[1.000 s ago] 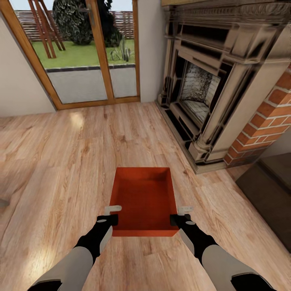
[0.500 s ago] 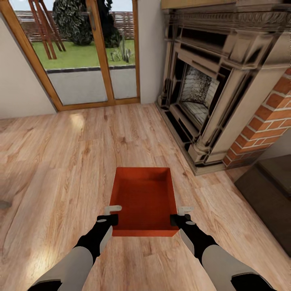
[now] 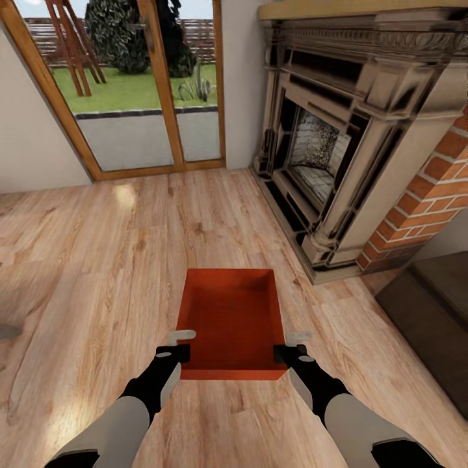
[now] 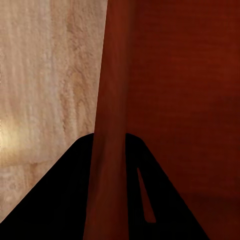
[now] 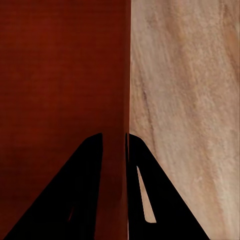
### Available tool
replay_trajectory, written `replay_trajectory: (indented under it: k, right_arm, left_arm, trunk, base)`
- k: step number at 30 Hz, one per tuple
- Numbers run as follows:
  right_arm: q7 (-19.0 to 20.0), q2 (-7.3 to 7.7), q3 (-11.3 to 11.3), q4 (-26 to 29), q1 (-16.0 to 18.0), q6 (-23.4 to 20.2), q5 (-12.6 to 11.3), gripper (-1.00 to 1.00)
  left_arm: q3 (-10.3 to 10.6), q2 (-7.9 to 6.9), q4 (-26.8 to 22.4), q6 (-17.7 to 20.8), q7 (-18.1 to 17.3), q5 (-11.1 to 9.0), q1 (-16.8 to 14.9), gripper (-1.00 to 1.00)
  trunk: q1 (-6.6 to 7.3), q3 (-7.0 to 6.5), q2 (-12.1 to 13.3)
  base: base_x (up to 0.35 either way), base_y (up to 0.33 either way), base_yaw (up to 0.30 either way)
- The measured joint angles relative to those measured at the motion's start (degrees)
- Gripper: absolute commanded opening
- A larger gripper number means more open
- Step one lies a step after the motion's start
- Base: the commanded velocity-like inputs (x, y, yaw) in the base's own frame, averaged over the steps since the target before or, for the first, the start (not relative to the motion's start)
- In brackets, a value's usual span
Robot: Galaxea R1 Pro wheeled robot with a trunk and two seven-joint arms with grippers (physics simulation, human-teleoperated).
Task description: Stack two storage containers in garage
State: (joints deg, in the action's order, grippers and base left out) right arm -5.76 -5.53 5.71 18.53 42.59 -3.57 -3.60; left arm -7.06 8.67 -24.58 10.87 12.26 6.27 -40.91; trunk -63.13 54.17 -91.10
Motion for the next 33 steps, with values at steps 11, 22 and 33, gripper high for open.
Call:
replay_trajectory:
  k: [11,22,33]
  right_arm:
    - [0.0,0.0,0.01,-0.02,0.0,-0.14,0.05,-1.0]
    - [-0.01,0.0,0.02,0.01,0.0,-0.33,0.1,-1.0]
    - [0.0,0.0,0.01,-0.01,0.0,-0.02,0.0,-1.0]
  left_arm:
    - [-0.06,0.0,0.14,0.0,-0.01,-0.01,0.0,-1.0]
    - [-0.13,0.0,0.28,0.0,-0.01,-0.05,0.0,-1.0]
    - [-0.04,0.01,0.03,0.0,0.0,0.02,0.0,-1.0]
  trunk:
    - [2.42,-1.98,4.41]
    - [4.83,-3.95,8.83]
    - [7.25,-5.93,13.24]
  base:
    - [0.0,0.0,0.0]
    - [0.0,0.0,0.0]
    - [0.0,0.0,0.0]
